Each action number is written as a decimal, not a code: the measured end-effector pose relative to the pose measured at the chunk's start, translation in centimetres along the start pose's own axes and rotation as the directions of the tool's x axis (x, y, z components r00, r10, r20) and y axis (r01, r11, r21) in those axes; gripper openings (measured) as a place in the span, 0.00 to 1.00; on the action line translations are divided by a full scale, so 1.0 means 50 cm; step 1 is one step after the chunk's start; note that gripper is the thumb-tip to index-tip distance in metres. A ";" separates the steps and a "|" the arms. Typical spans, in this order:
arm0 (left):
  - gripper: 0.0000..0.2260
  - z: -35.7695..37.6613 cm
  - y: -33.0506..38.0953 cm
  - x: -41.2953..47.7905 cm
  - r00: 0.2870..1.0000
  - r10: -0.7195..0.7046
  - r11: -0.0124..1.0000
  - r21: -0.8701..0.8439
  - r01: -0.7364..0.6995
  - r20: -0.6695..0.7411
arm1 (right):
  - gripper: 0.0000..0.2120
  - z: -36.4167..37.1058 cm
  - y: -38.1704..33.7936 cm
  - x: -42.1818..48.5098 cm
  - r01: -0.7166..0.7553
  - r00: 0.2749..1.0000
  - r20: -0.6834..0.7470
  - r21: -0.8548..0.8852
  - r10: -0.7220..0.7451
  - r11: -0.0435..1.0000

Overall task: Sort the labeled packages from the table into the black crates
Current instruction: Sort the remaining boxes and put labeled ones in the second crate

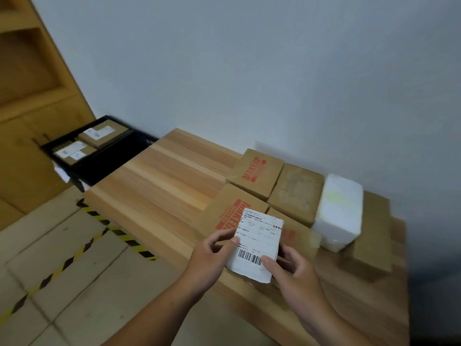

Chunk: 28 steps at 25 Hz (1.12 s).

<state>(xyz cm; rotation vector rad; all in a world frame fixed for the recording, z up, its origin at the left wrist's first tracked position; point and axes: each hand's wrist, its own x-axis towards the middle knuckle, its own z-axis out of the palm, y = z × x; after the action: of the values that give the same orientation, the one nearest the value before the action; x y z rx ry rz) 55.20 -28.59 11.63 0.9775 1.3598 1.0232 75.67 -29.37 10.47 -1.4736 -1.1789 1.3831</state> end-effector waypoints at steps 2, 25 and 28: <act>0.09 -0.091 -0.013 0.000 1.000 0.003 1.000 -0.022 -0.004 -0.031 | 0.15 0.091 -0.005 0.006 -0.008 1.000 0.029 -0.018 0.009 1.000; 0.09 -0.893 -0.057 0.163 0.962 -0.014 0.998 -0.070 -0.005 -0.272 | 0.18 0.903 -0.093 0.239 -0.168 0.967 0.203 0.048 0.155 0.985; 0.09 -0.979 -0.046 0.243 0.959 -0.043 0.998 -0.058 0.028 -0.280 | 0.17 0.994 -0.098 0.325 -0.180 0.964 0.208 0.064 0.163 0.982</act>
<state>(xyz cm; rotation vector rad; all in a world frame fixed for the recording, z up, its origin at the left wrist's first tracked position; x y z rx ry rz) 5.84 -19.47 6.30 0.7855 1.5674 1.1990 25.36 -15.00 5.67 -1.4306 -1.1228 1.7133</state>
